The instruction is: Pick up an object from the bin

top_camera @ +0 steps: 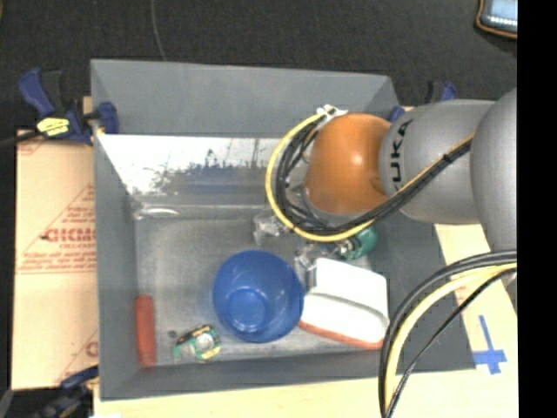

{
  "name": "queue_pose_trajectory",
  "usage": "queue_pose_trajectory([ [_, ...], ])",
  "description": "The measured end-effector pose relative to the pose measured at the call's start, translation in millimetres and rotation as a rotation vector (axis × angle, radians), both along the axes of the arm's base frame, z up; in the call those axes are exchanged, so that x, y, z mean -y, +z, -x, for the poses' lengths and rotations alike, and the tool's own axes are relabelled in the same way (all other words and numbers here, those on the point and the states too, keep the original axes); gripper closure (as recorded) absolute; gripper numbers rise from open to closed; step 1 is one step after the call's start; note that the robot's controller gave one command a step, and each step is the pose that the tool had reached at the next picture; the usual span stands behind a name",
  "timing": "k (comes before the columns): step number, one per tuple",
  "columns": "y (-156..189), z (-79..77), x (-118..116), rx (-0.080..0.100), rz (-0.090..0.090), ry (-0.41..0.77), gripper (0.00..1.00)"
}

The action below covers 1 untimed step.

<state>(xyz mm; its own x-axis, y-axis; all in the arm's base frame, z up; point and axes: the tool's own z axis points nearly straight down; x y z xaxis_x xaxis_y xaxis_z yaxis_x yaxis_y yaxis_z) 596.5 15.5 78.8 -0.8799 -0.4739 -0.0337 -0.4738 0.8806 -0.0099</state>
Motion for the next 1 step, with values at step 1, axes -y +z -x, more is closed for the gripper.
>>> queue_pose_trajectory([
  [1,-7.8,20.2,72.6,0.004,-0.004,-0.050,0.00],
])
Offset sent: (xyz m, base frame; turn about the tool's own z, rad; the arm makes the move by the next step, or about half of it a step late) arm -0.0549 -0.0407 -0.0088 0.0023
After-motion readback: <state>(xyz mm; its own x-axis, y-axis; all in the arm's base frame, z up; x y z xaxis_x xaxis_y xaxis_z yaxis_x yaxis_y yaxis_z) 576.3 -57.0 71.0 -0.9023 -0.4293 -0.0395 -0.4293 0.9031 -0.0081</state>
